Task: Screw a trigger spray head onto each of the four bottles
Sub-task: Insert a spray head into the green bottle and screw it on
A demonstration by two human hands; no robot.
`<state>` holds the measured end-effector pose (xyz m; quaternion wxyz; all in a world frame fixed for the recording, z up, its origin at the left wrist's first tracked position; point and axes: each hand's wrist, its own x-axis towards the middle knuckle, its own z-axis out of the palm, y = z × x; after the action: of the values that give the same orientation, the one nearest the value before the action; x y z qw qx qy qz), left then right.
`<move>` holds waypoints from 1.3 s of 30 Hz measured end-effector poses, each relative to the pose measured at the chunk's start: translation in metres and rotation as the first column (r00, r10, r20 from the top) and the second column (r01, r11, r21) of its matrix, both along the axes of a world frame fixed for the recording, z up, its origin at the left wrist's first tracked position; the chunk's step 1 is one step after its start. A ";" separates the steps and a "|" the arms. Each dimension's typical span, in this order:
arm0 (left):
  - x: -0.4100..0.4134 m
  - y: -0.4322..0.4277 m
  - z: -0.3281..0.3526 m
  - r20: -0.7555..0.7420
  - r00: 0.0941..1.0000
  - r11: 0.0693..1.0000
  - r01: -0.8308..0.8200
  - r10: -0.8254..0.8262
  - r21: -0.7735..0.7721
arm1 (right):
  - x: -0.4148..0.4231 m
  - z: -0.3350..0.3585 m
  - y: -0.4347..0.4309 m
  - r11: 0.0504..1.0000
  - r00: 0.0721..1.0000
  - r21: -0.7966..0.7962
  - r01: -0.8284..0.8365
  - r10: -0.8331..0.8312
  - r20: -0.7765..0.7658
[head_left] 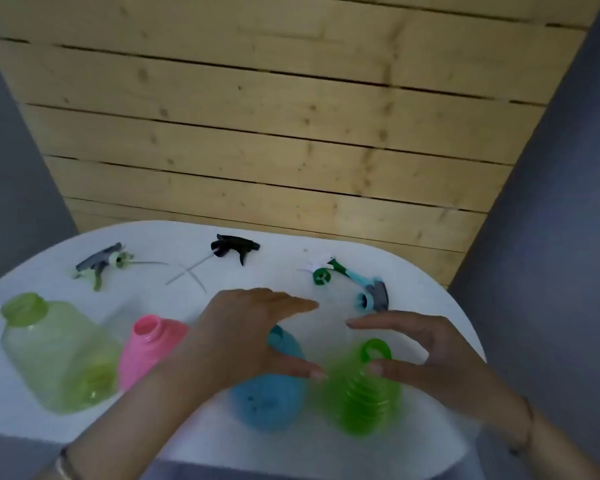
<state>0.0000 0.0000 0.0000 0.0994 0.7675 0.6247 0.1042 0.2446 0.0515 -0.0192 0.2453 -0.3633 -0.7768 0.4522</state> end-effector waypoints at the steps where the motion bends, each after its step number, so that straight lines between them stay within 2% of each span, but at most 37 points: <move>1: -0.002 0.001 -0.003 -0.011 1.000 0.998 0.023 -0.023 0.052 | 0.001 -0.004 -0.001 1.000 0.999 0.006 -0.012 0.012 -0.031; 6: -0.004 0.000 -0.018 0.094 0.996 0.970 -0.030 0.008 0.242 | 0.006 -0.026 -0.002 1.000 0.991 0.015 -0.025 0.026 -0.132; 15: 0.012 -0.021 -0.019 0.137 0.991 0.990 -0.021 0.002 0.137 | -0.002 -0.011 -0.025 0.987 0.940 -0.048 0.150 -0.158 -0.302; 17: 0.018 -0.025 -0.011 0.231 0.973 0.991 -0.011 -0.021 0.133 | -0.006 0.011 -0.027 0.989 0.923 -0.031 0.142 -0.144 -0.357; 20: 0.028 -0.024 0.012 0.469 0.877 0.991 0.043 -0.099 0.129 | -0.016 0.054 -0.026 0.996 0.908 -0.009 0.087 -0.083 -0.411; 23: 0.031 -0.018 0.032 0.752 0.637 0.986 0.104 -0.169 0.133 | -0.029 0.087 -0.022 1.000 0.891 -0.002 0.030 -0.028 -0.453; 25: 0.030 -0.014 0.047 0.834 0.527 0.986 0.114 -0.164 0.122 | -0.038 0.105 -0.017 1.000 0.884 0.002 -0.002 0.003 -0.468; 28: 0.021 -0.002 0.061 0.860 0.490 0.989 0.024 -0.140 0.148 | -0.050 0.120 -0.001 0.998 0.869 -0.042 -0.052 0.025 -0.495; 31: -0.003 0.016 0.068 0.883 0.468 0.975 -0.191 -0.008 0.110 | -0.056 0.108 0.030 0.971 0.777 -0.235 -0.045 -0.114 -0.619; 33: -0.018 0.024 0.064 0.849 0.522 0.965 -0.256 0.084 0.062 | -0.059 0.080 0.054 0.944 0.783 -0.323 0.070 -0.253 -0.568; 35: -0.029 0.030 0.053 0.778 0.611 0.961 -0.274 0.148 0.033 | -0.064 0.043 0.074 0.903 0.834 -0.387 0.185 -0.353 -0.425; 36: -0.033 0.034 0.046 0.760 0.628 0.958 -0.285 0.167 0.025 | -0.066 0.024 0.082 0.875 0.842 -0.430 0.222 -0.394 -0.368; 39: -0.042 0.042 0.032 0.791 0.568 0.942 -0.333 0.226 -0.031 | -0.070 -0.023 0.098 0.778 0.827 -0.550 0.303 -0.501 -0.253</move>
<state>-0.0422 0.0416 0.0322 0.2975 0.5394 0.6235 0.4814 0.1743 0.1490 -0.0422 0.3862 -0.4770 -0.4749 0.6307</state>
